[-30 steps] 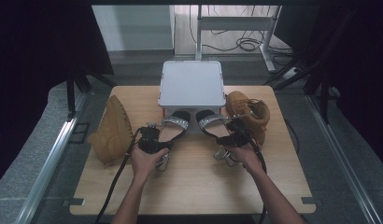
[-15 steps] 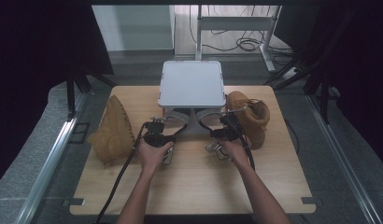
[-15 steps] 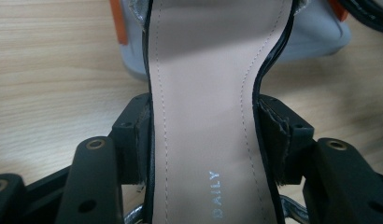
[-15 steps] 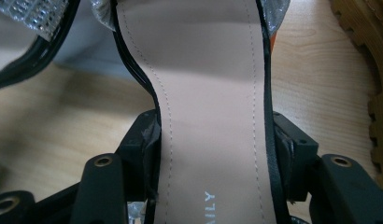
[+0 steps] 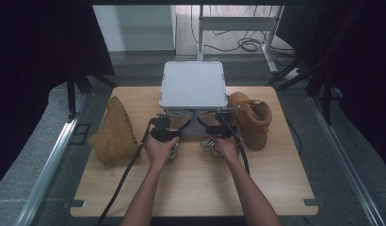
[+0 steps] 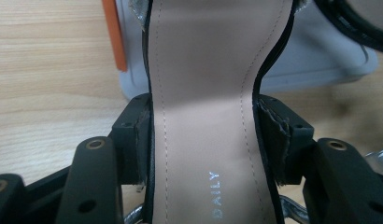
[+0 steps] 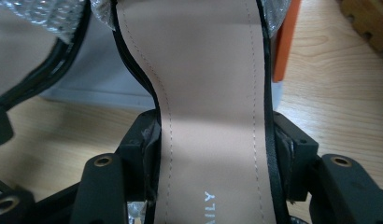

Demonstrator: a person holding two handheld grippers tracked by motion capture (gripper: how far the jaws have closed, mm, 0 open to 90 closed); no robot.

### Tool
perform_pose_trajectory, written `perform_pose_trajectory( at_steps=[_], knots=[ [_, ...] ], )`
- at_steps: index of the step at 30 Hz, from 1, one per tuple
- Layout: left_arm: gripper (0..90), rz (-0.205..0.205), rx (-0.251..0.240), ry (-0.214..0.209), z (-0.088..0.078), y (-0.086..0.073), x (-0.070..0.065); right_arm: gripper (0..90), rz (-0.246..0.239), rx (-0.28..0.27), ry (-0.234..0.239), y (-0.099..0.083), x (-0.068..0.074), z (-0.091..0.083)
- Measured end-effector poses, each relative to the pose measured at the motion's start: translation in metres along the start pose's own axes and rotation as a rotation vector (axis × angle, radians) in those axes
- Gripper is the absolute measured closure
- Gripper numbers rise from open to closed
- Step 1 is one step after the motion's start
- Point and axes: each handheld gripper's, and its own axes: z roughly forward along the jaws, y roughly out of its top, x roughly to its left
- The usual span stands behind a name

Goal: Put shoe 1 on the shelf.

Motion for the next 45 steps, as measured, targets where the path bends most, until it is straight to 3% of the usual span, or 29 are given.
perform_pose_trajectory(
  at_steps=[6, 12, 16, 18, 19, 20, 22, 26, 31, 34, 37, 39, 45],
  knots=[
    [41.3, -0.010, 0.003, 0.038, 0.013, -0.002, 0.002, 42.6, 0.039, 0.011, -0.024, 0.000, 0.007, 0.013],
    [40.9, -0.035, 0.003, 0.035, 0.021, -0.001, 0.005, 42.5, 0.054, 0.021, -0.045, -0.001, 0.014, 0.024],
    [39.1, -0.064, -0.003, 0.021, 0.026, -0.001, 0.007, 41.1, 0.038, 0.049, -0.072, -0.003, 0.014, 0.030],
    [34.5, -0.065, -0.042, 0.012, 0.020, 0.001, 0.006, 35.8, 0.088, 0.063, -0.063, -0.002, 0.012, 0.032],
    [32.0, -0.064, -0.053, 0.012, 0.018, 0.002, 0.007, 30.9, 0.070, 0.058, -0.051, -0.003, 0.010, 0.032],
    [29.2, -0.065, -0.057, 0.000, 0.014, 0.003, 0.008, 27.1, 0.058, 0.052, -0.068, -0.003, 0.010, 0.030],
    [26.0, -0.058, -0.036, -0.039, 0.010, 0.002, 0.009, 24.1, 0.040, 0.029, -0.075, -0.004, 0.011, 0.026],
    [22.4, 0.020, -0.053, -0.052, -0.007, -0.006, 0.004, 21.3, 0.073, -0.040, 0.005, -0.013, 0.006, 0.012],
    [22.0, 0.093, -0.122, -0.080, -0.035, -0.017, -0.001, 19.9, 0.030, -0.133, 0.072, -0.029, -0.002, -0.011],
    [23.0, 0.125, -0.134, -0.095, -0.050, -0.027, 0.001, 20.6, -0.024, -0.185, 0.114, -0.039, -0.007, -0.027],
    [23.3, 0.134, -0.133, -0.120, -0.061, -0.040, 0.006, 21.5, -0.071, -0.214, 0.150, -0.053, -0.012, -0.041],
    [24.2, 0.142, -0.132, -0.114, -0.066, -0.048, 0.010, 22.0, -0.084, -0.228, 0.173, -0.063, -0.015, -0.046],
    [24.1, 0.140, -0.124, -0.141, -0.076, -0.070, 0.019, 21.5, -0.147, -0.247, 0.194, -0.085, -0.021, -0.050]
  ],
)
